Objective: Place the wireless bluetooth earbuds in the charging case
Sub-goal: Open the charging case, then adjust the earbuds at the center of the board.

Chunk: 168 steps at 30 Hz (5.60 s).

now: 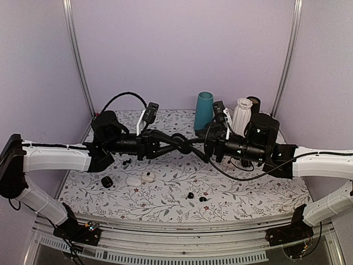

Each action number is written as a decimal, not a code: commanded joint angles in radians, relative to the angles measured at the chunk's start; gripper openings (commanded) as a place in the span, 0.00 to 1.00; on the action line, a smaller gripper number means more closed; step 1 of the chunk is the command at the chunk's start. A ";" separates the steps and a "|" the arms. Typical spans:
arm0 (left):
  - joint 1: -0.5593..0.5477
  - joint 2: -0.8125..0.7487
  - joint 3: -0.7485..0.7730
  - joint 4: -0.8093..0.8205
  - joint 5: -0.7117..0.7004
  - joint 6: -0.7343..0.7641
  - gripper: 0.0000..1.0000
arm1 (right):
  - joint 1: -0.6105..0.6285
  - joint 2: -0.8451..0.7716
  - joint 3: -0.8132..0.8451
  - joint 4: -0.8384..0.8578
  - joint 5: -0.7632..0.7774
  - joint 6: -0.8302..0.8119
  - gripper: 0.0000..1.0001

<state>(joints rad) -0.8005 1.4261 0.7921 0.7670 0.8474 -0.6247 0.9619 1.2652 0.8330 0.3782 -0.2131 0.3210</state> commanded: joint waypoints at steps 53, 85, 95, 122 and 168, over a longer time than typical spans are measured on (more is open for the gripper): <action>0.089 -0.199 -0.152 0.023 -0.278 0.142 0.00 | -0.034 -0.037 -0.100 -0.509 0.175 0.217 0.75; 0.107 -0.196 -0.169 0.045 -0.258 0.107 0.00 | 0.076 0.323 -0.167 -0.450 0.078 0.275 0.10; 0.109 -0.207 -0.172 0.037 -0.255 0.102 0.00 | 0.056 0.435 -0.051 -0.527 0.122 0.289 0.08; 0.113 -0.255 -0.192 0.017 -0.268 0.106 0.00 | -0.014 0.456 0.100 -0.573 0.165 0.157 0.14; 0.113 -0.220 -0.201 0.061 -0.244 0.085 0.00 | 0.067 0.433 0.026 -0.598 0.151 0.293 0.18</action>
<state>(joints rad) -0.6991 1.1999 0.6025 0.7944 0.5934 -0.5316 1.0222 1.7142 0.8700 -0.2169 -0.0616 0.5816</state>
